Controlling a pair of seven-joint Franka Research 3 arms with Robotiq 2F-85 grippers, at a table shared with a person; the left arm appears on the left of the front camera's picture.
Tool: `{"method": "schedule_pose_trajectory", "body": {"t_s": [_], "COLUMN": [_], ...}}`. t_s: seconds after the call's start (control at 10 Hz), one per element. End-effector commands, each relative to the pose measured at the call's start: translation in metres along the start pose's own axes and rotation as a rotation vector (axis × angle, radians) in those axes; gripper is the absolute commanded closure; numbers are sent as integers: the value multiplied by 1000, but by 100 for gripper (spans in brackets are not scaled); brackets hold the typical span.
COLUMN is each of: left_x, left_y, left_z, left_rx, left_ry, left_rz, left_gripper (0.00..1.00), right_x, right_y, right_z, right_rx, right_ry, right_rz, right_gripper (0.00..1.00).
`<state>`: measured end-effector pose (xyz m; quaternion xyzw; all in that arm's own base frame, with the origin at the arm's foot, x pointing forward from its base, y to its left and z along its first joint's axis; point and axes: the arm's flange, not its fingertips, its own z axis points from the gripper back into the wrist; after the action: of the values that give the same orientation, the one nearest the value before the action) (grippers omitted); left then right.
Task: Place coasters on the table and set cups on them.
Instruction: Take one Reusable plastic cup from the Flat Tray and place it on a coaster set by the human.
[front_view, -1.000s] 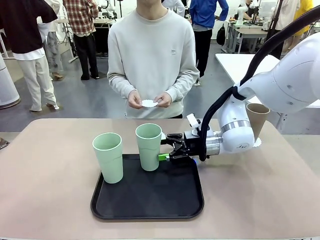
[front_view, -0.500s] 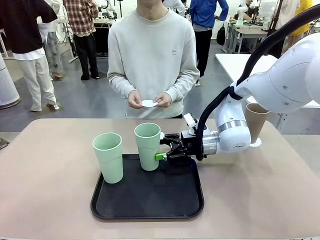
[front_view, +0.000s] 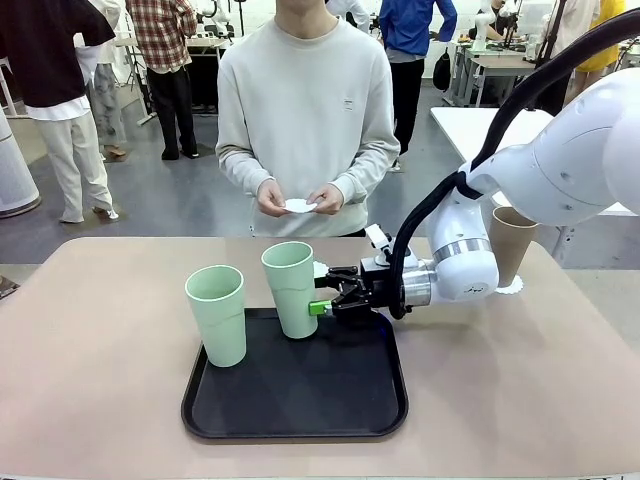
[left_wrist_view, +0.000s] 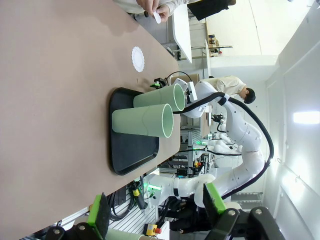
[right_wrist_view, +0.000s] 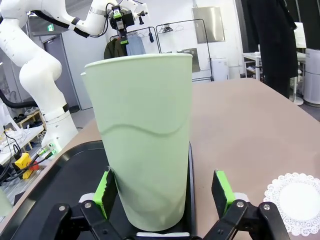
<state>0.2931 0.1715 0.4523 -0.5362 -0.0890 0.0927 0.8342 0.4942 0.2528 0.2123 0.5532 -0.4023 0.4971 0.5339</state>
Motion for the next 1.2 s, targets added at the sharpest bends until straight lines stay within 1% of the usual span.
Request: {"method": "schedule_pose_trajectory", "body": {"t_s": [0.0, 0.4, 0.7, 0.9, 1.1], "left_x": [-1, -1, -1, -1, -1], "left_y": [-1, -1, -1, -1, -1], "left_z": [1, 1, 1, 1, 1], "left_rx": [-8, -8, -8, -8, -8], "left_ry": [-4, -4, -4, -4, -4], "left_rz": [-5, -5, -5, -5, -5], "left_gripper": [0, 0, 0, 0, 0], "right_x": [-1, -1, 1, 1, 2], "right_y": [-7, -6, -1, 1, -1], "right_z": [-2, -3, -12, -16, -19], "right_rx": [-1, 16, 76, 154, 156], "right_ry": [2, 1, 2, 1, 1], "right_rz": [-18, -10, 1, -1, -1], "right_gripper": [0, 0, 0, 0, 0]}}
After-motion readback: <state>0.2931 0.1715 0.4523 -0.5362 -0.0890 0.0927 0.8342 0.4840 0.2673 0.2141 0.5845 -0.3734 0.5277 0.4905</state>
